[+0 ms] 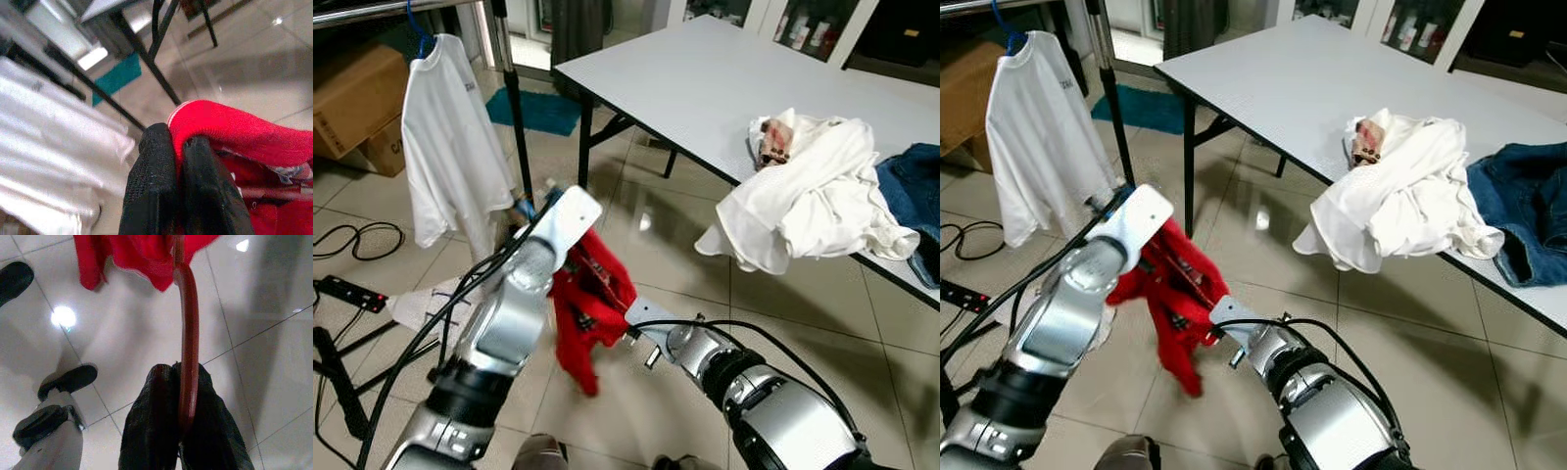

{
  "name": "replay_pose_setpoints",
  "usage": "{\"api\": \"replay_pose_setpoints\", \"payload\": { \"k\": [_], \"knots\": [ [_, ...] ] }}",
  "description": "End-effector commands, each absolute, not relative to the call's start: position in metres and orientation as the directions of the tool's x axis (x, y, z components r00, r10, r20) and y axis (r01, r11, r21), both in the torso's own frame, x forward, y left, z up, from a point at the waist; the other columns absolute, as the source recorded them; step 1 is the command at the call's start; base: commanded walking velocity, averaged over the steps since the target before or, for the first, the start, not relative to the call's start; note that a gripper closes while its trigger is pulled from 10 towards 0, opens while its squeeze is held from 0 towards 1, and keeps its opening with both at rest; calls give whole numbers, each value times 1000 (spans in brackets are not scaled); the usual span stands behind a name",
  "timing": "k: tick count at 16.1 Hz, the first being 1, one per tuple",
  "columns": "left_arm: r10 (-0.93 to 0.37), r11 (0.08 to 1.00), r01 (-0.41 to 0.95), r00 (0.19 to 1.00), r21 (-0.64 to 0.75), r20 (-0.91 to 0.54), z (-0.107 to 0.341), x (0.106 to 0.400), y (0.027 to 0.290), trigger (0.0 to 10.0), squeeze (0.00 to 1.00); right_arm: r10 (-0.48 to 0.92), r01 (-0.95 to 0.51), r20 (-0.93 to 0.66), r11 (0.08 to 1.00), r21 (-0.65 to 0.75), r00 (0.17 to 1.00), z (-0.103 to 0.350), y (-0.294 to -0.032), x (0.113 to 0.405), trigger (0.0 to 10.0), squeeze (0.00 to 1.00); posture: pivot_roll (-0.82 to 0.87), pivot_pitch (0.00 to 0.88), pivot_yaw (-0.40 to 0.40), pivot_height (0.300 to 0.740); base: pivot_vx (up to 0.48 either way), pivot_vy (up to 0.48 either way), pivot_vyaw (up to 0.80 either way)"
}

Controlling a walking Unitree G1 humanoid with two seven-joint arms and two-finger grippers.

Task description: Hang hanger

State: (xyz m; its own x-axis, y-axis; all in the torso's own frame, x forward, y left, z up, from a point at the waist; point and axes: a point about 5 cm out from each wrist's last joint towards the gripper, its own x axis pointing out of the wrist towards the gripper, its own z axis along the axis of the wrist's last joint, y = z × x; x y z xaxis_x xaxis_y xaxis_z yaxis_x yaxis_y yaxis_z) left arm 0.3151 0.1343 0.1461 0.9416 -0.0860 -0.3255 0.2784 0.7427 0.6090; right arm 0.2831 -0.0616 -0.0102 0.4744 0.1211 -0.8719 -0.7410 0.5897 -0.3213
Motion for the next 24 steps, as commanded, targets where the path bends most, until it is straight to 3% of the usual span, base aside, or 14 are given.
{"api": "replay_pose_setpoints", "payload": {
  "k": [1, 4, 7, 9, 13, 20, 23, 24],
  "knots": [
    [-112, 752, 255, 958, 608, -264, 164, 316, 129, 10000, 0, 98, -735, -896, 613, -289, 434, -17, -69, 276, 10000, 0, 210, 65, -73, 740, 0, 0, 0],
    [-148, 751, 279, 954, 598, -259, 168, 316, 119, 10000, 0, 103, -735, -891, 612, -294, 442, -13, -64, 279, 10000, 0, 210, 66, -73, 740, 0, 0, 0],
    [-176, 739, 292, 954, 607, -245, 173, 320, 108, 10000, 0, 147, -778, -872, 536, -327, 467, -2, -42, 285, 10000, 0, 219, 65, -75, 740, 0, 0, 0],
    [-181, 738, 292, 954, 608, -239, 176, 320, 106, 10000, 0, 144, -778, -871, 533, -332, 470, 0, -39, 285, 10000, 0, 219, 65, -75, 740, 0, 0, 0],
    [-191, 732, 316, 946, 603, -263, 175, 317, 105, 10000, 0, 79, -724, -872, 597, -347, 482, -3, -54, 287, 10000, 0, 224, 65, -70, 740, 0, 0, 0],
    [-324, 688, 366, 928, 626, -187, 201, 325, 71, 10000, 0, 107, -782, -845, 454, -428, 525, 5, -33, 289, 10000, 0, 228, 63, -62, 740, 0, 0, 0],
    [-340, 651, 408, 911, 640, -234, 193, 321, 65, 10000, 0, 57, -724, -861, 571, -387, 505, 2, -41, 287, 10000, 39, 223, 62, -56, 740, 0, 0, 0],
    [-337, 627, 418, 906, 658, -256, 187, 320, 66, 10000, 0, 59, -663, -869, 672, -330, 492, 4, -43, 289, 10000, 59, 223, 62, -54, 740, 0, 0, 0]
  ]
}}
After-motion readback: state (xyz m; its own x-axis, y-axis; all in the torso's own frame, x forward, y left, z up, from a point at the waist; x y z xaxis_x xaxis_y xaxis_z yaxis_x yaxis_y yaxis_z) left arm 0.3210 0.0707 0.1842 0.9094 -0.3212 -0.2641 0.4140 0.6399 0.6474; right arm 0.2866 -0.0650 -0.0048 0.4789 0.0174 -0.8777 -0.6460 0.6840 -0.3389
